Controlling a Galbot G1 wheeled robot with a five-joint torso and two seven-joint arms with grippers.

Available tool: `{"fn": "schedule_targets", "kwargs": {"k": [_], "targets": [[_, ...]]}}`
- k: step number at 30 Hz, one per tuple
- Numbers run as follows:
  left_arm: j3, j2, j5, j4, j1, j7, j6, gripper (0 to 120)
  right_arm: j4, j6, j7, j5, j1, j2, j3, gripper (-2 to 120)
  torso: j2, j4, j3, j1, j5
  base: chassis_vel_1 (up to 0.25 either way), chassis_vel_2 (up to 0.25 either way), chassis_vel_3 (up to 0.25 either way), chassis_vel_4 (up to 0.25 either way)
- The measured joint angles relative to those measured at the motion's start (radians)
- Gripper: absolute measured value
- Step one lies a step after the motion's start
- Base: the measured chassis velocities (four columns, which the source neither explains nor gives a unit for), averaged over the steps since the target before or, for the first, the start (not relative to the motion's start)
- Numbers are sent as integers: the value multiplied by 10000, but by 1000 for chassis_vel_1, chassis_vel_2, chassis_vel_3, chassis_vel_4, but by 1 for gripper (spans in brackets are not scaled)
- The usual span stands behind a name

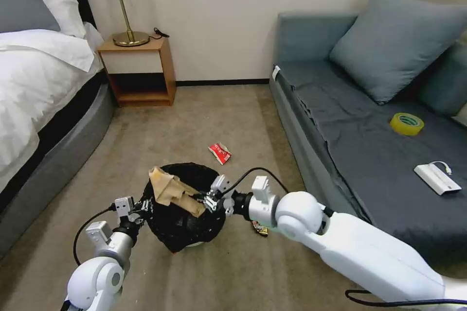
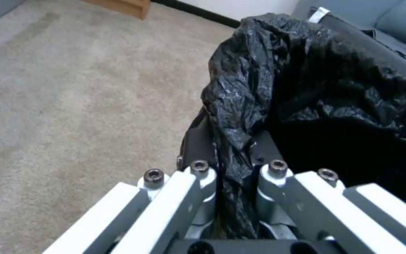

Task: Pick up the trash bin, then pick up the garbage on the floor and place it into the trash bin.

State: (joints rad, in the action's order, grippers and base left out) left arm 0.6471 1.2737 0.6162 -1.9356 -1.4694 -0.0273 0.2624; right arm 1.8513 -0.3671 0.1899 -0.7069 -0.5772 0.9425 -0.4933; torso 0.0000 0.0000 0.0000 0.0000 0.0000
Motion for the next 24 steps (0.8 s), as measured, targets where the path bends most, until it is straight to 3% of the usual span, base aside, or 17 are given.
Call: {"fn": "schedule_targets", "kwargs": {"k": [8,24], "targets": [[97,-38,41,-24,-77,-46,-3,6,-516,148,140,781,40,45,-185,1,0,0,0,0,-1,0,0,0,0],[148,-21,119,-111,-130,-101,-28,6,-474,131,58,1181,-384,-90,240,59,0,-1,0,0,0,0,0,0,0]]}}
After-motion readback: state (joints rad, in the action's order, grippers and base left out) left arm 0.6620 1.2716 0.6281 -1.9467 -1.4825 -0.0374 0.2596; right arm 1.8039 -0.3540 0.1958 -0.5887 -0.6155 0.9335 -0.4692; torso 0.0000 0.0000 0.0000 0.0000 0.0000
